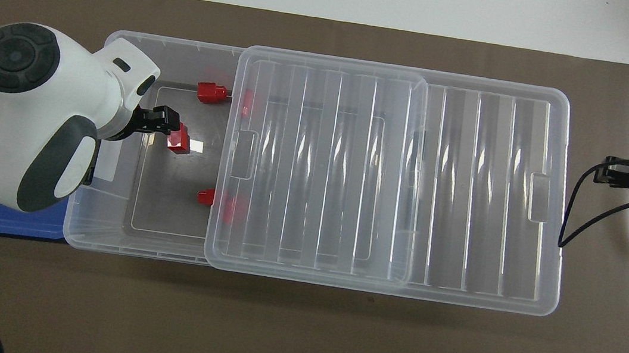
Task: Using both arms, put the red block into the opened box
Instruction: 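Withdraw the left gripper while the right gripper grasps the lid edge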
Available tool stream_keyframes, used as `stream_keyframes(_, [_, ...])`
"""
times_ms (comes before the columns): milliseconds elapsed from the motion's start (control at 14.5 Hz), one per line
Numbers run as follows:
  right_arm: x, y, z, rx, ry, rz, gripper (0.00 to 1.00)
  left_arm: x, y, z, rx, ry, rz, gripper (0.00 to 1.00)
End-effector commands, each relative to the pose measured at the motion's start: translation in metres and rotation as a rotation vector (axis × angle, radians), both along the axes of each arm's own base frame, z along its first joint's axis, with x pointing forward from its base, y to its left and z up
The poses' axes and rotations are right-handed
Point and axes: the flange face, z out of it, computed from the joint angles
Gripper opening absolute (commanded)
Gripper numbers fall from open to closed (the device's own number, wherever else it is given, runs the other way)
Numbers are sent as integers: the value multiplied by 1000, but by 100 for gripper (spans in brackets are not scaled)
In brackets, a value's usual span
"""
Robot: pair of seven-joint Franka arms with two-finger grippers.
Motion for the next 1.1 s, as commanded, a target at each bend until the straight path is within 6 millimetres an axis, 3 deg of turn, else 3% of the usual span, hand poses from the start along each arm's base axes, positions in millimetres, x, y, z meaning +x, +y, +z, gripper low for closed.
stream_keyframes(0, [4,-2,-14,3,-40,-25,0,-6,17,37,40,14,-74,100])
stream_keyframes(69, [5,-2,-19,1,-59,-22,0,-7,32,46,38,15,-146,100])
stream_keyframes(138, [5,-5,-28,2,-56,-29,0,-3,65,49,40,28,-165,100])
stream_keyframes(207, [4,-11,-37,3,-42,-44,0,-4,84,57,35,27,-191,100])
stream_keyframes(345, [9,-19,-46,1,-51,-57,0,-8,103,69,32,18,-246,100])
stream_keyframes(483, [9,-13,-49,1,-51,-46,0,-11,124,71,34,30,-236,100])
stream_keyframes(552, [9,-10,-51,1,-48,-41,0,-10,144,72,40,35,-280,100])
stream_keyframes(690, [8,-7,-56,1,-41,-34,0,-9,154,73,56,43,-509,100])
stream_keyframes(828, [8,2,-59,2,-34,-14,0,-15,164,66,54,58,-524,100])
stream_keyframes(1034, [3,11,-63,3,-14,6,0,-18,164,75,60,45,-517,100])
